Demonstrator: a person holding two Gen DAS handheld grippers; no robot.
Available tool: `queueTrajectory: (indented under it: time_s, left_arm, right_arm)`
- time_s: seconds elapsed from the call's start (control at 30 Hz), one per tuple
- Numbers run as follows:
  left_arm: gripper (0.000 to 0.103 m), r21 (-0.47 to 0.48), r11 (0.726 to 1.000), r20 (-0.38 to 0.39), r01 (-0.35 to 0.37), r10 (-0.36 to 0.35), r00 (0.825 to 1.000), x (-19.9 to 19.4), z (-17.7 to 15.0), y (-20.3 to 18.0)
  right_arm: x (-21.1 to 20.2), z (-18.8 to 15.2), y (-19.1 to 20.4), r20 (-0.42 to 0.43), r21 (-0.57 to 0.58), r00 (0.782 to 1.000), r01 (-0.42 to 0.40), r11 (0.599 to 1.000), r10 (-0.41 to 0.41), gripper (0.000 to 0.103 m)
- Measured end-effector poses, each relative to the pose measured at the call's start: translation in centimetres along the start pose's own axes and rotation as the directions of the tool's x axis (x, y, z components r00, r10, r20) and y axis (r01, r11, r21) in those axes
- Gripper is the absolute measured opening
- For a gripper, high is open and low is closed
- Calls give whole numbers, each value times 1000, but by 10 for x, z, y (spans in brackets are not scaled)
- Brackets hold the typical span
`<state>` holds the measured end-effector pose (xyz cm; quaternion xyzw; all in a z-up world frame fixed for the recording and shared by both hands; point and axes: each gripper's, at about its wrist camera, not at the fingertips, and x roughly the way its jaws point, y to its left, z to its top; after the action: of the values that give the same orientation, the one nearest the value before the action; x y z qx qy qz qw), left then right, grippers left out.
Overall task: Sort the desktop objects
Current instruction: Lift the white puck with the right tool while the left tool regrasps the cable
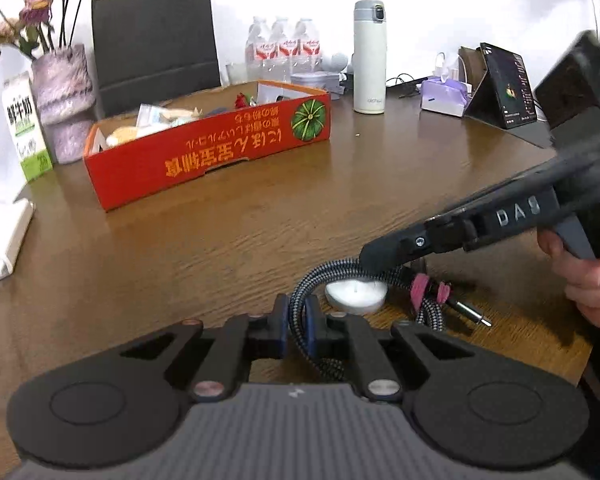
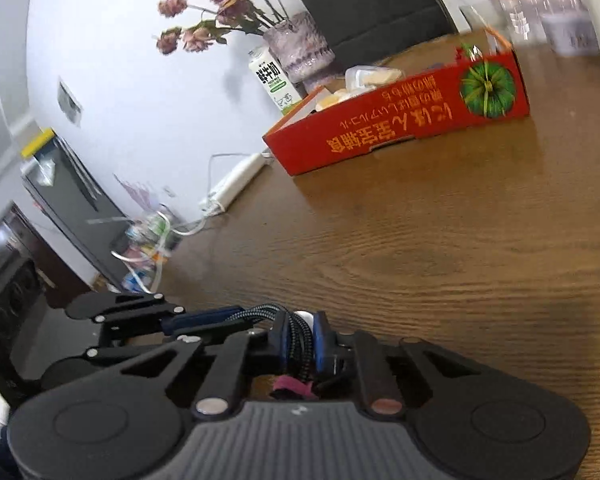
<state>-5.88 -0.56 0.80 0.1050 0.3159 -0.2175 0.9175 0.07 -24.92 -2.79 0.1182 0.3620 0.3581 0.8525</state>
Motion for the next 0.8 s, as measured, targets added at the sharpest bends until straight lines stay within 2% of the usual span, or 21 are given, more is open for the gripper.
queueTrajectory:
  time_s: [0.07, 0.13, 0.17, 0.2, 0.27, 0.3, 0.33, 0.43, 0.5, 0.57, 0.63, 0.67, 0.73, 0.77, 0.8]
  left_arm:
    - [10, -29, 1000, -9, 4, -5, 1000, 1, 1, 4]
    - [9, -45, 999, -10, 6, -6, 1000, 1, 0, 6]
    - [9, -47, 999, -5, 14, -14, 1000, 0, 0, 6]
    - [9, -50, 998, -3, 28, -28, 1000, -1, 0, 7]
    - [9, -51, 998, -4, 44, -44, 999, -2, -1, 5]
    - [10, -41, 998, 0, 37, -37, 999, -2, -2, 2]
    - [11, -26, 999, 11, 22, -21, 1000, -3, -2, -1]
    - [11, -31, 1000, 15, -2, 2, 1000, -2, 2, -2]
    - [11, -48, 999, 28, 22, -21, 999, -5, 5, 0]
    - [11, -46, 999, 32, 26, -24, 999, -8, 6, -2]
    - [11, -53, 998, 25, 26, -25, 999, -8, 6, -2]
    - [10, -65, 998, 12, 27, -26, 1000, -8, 5, 0]
    - [11, -102, 994, -14, 43, -45, 999, -6, 3, 5]
    - [10, -120, 991, -17, 58, -60, 998, -6, 2, 9]
    - [10, -130, 989, -22, 63, -66, 998, -6, 1, 12]
  right_arm:
    - [-6, -2, 17, 34, -79, 998, 51, 996, -49, 15]
    - [-7, -3, 33, 13, -195, 996, 88, 977, -87, 25]
    - [-3, -4, 40, -8, -244, 995, 99, 965, -104, 49]
    - [3, -5, 44, -17, -271, 990, 133, 953, -142, 57]
    - [18, -5, 47, -28, -297, 974, 209, 932, -227, 48]
    - [23, -7, 51, -9, -342, 967, 237, 909, -255, 41]
    - [27, -6, 56, 15, -363, 953, 288, 887, -303, 39]
    - [39, -3, 65, 60, -337, 922, 380, 861, -383, 38]
    - [46, -11, 75, 136, -378, 881, 470, 798, -454, 38]
    - [47, -12, 76, 156, -378, 856, 513, 771, -493, 39]
    - [50, -10, 75, 166, -382, 843, 533, 755, -512, 42]
    - [50, -10, 75, 172, -382, 834, 548, 744, -525, 48]
    - [51, -7, 71, 188, -370, 800, 595, 714, -569, 59]
    - [51, -6, 67, 192, -362, 784, 616, 700, -590, 74]
    - [48, -4, 63, 179, -361, 788, 609, 706, -588, 83]
